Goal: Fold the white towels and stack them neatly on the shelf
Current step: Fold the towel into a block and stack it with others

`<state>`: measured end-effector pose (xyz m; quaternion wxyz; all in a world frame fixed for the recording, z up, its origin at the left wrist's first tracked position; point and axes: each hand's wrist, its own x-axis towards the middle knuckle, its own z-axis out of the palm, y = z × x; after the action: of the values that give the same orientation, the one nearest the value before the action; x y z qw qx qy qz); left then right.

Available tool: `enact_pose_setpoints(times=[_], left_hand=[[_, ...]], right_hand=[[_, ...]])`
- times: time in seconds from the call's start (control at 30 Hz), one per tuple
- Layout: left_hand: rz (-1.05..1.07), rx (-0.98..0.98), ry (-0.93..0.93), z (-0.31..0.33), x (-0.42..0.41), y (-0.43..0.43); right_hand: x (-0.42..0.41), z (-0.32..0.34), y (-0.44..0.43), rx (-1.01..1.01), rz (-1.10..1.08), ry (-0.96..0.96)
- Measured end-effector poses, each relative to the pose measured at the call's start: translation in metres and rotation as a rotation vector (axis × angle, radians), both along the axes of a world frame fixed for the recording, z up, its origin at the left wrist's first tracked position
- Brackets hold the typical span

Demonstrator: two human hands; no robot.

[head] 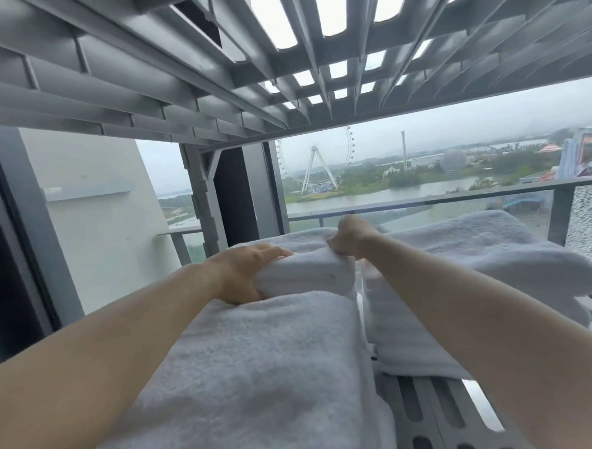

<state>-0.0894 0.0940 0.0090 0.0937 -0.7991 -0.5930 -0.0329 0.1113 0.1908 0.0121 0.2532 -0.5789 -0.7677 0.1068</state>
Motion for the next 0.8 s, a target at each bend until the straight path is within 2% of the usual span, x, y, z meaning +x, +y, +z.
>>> enact_pose_setpoints(times=[0.1,0.17,0.23,0.33,0.47,0.57,0.63,0.8], left_hand=[[0.029,-0.063,0.063,0.005,-0.010,-0.005],[0.032,-0.031,0.097,0.005,-0.014,-0.008],[0.038,0.022,0.115,0.003,-0.015,-0.010],[0.066,0.096,0.076,0.002,-0.013,-0.015],[0.099,0.112,-0.003,0.001,-0.014,-0.024],[0.030,0.018,-0.103,-0.005,-0.014,-0.030],[0.065,-0.006,-0.182,-0.004,-0.012,-0.035],[0.118,0.082,-0.040,0.010,-0.007,-0.044]], right_hand=[[0.007,0.005,-0.015,0.170,0.211,-0.036],[0.008,0.004,-0.033,0.164,0.410,-0.076],[0.008,0.000,-0.046,0.099,0.481,-0.194],[0.006,-0.006,-0.055,0.199,0.458,-0.331],[0.004,-0.002,-0.064,0.354,0.406,-0.223],[0.002,-0.012,-0.063,0.314,0.438,-0.354],[0.002,-0.018,-0.062,0.257,0.419,-0.403],[0.006,-0.013,-0.069,0.300,0.471,-0.416]])
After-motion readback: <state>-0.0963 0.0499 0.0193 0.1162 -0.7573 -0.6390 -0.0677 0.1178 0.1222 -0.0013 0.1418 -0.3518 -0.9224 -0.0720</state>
